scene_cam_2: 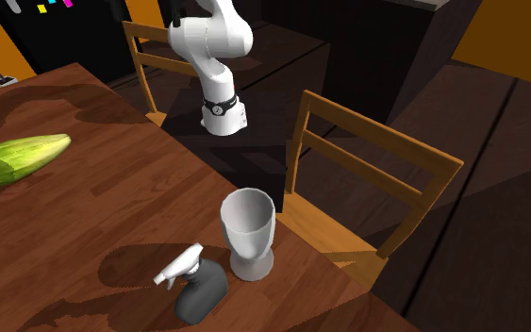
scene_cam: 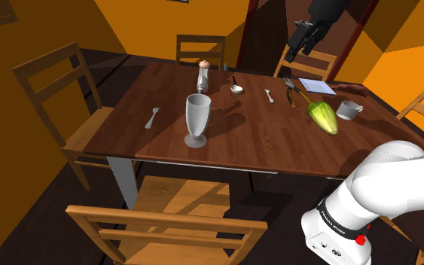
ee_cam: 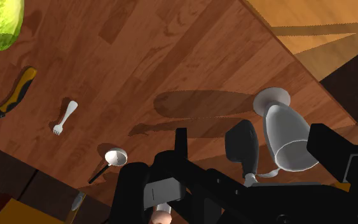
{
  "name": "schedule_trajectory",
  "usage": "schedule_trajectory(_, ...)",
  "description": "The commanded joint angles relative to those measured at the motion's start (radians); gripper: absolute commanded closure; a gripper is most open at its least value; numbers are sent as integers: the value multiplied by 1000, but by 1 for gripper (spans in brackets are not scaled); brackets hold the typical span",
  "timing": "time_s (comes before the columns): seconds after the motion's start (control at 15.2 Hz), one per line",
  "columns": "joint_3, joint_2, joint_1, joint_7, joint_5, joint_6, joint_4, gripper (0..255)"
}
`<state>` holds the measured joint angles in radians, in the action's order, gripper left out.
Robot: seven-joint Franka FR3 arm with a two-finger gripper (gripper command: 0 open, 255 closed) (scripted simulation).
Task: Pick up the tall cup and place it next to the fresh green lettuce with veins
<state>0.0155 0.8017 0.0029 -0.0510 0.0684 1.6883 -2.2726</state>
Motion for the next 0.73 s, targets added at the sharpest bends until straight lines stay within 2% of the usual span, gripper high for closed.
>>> schedule_trajectory(0.0,0,0,0,0,0,0,0,0)
schedule_trajectory(0.66,91,-328,3,171,-60,163,62,0)
